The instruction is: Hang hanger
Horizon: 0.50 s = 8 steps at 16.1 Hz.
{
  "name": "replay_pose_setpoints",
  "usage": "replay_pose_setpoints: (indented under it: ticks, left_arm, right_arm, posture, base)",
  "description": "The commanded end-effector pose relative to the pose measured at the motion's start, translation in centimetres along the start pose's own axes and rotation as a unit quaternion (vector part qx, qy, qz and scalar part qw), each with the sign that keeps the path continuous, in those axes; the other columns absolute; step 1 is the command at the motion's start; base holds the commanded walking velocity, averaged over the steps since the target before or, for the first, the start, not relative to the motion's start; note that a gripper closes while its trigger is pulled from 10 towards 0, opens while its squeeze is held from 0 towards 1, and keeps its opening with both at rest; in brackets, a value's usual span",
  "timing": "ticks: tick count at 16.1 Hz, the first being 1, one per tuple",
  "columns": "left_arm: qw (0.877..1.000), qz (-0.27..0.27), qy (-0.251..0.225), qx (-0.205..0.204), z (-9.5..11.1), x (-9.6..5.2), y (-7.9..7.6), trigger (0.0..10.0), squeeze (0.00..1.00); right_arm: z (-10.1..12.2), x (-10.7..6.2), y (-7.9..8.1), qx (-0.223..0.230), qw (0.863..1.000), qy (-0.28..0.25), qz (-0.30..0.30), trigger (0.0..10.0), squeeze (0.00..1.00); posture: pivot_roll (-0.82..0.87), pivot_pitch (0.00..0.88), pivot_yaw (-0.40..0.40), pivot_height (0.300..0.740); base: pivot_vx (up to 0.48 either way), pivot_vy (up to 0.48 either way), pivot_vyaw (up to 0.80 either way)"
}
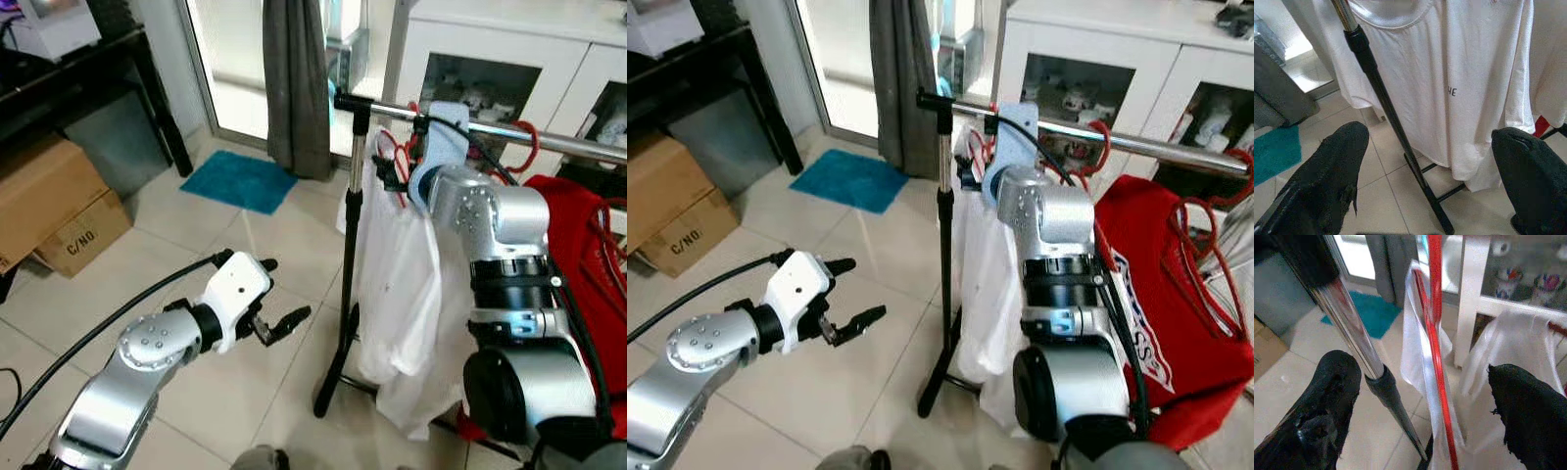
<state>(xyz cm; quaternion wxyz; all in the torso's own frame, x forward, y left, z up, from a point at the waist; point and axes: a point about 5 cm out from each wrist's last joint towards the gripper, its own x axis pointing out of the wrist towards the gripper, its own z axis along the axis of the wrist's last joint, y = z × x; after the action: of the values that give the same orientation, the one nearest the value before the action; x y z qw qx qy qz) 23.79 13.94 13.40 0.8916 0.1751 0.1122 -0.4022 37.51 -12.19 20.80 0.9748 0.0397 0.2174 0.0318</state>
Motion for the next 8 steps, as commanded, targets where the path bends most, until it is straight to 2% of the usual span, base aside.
replay_pose_setpoints:
  ticks: [1, 4, 8]
  left_arm:
    - [1.000, -0.005, 0.002, 0.005, 0.1, -0.1, 0.0, 10.0, 0.60]
    - [1.000, -0.011, 0.004, 0.004, 0.0, -0.2, 0.0, 10.0, 0.59]
    - [1.000, -0.017, 0.007, 0.004, -0.1, 0.0, 0.0, 10.0, 0.59]
  right_arm:
    - [0.7, 0.1, 0.1, -0.007, 1.000, -0.006, 0.000, 0.0, 0.00]
    - [0.9, 0.7, -0.7, -0.003, 1.000, 0.004, -0.004, 0.0, 0.00]
    - [1.2, 1.0, -1.0, 0.008, 1.000, -0.003, -0.002, 0.0, 0.00]
  posture:
    - [0.06, 0.022, 0.052, 0.740]
    - [0.06, 0.022, 0.055, 0.740]
    - [0.06, 0.018, 0.058, 0.740]
  base:
    - [0.000, 0.000, 0.00]
    - [0.000, 0.000, 0.00]
    - [0.000, 0.000, 0.00]
